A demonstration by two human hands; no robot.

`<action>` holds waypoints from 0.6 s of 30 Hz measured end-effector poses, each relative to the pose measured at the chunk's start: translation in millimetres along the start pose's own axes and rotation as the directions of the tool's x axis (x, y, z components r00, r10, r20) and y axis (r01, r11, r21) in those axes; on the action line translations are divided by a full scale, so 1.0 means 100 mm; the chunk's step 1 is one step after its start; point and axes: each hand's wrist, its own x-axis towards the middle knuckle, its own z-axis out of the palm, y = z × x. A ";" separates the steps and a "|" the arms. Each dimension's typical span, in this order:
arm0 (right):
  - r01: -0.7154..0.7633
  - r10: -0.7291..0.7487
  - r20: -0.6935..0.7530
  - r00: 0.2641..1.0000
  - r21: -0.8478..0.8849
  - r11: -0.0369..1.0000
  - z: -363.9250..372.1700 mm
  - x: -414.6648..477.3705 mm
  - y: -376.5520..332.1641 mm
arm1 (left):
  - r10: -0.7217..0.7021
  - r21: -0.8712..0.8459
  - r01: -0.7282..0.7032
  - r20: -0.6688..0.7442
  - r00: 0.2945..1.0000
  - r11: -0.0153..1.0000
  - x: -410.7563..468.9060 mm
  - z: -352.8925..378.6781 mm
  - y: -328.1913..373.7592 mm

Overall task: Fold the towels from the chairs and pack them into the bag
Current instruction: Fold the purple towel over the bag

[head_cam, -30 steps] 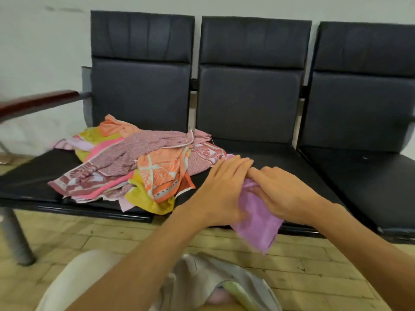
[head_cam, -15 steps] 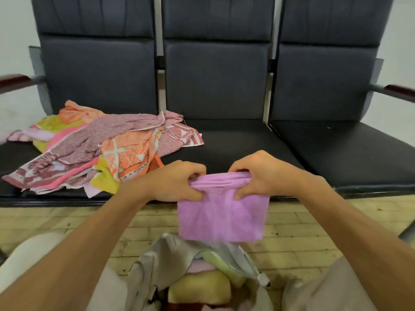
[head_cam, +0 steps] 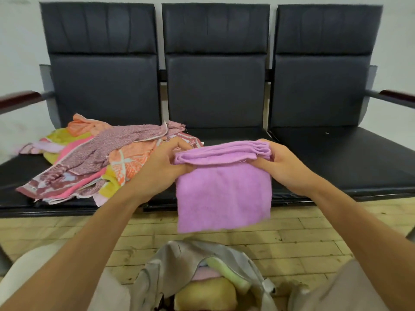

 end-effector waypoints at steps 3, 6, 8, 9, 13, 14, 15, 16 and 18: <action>-0.016 0.015 0.007 1.000 0.164 0.986 0.00 -0.04 -0.03 | 0.009 -0.133 -0.022 -0.098 0.995 0.991 -0.05 -0.01 0.01; -0.036 0.027 0.035 0.999 0.298 0.954 0.02 -0.05 -0.04 | 0.003 -0.135 -0.012 -0.069 0.998 0.991 -0.06 0.02 -0.01; -0.056 0.043 0.045 0.998 0.354 0.933 0.04 -0.04 -0.06 | 0.007 -0.107 -0.011 -0.038 0.999 0.994 -0.06 0.02 -0.03; -0.070 0.057 0.045 0.997 0.375 0.924 0.04 -0.04 -0.07 | 0.022 -0.085 -0.024 -0.026 0.999 0.996 -0.06 0.02 -0.02; -0.154 0.166 0.012 0.986 0.442 0.884 0.04 -0.02 -0.08 | 0.064 -0.068 -0.064 -0.006 0.998 0.996 -0.07 0.01 0.01; -0.177 0.197 0.004 0.980 0.457 0.872 0.04 -0.02 -0.07 | 0.051 -0.104 -0.052 -0.016 0.999 0.993 -0.07 0.00 0.03; -0.199 0.224 0.001 0.975 0.467 0.862 0.04 -0.02 -0.07 | 0.025 -0.149 -0.029 -0.027 0.999 0.988 -0.07 0.01 0.03; -0.214 0.243 -0.003 0.970 0.471 0.856 0.04 -0.02 -0.06 | -0.012 -0.194 0.006 -0.030 0.999 0.981 -0.08 0.02 0.03; -0.244 0.276 0.004 0.961 0.479 0.843 0.04 -0.02 -0.05 | -0.110 -0.281 0.110 0.017 0.994 0.953 -0.09 0.03 0.06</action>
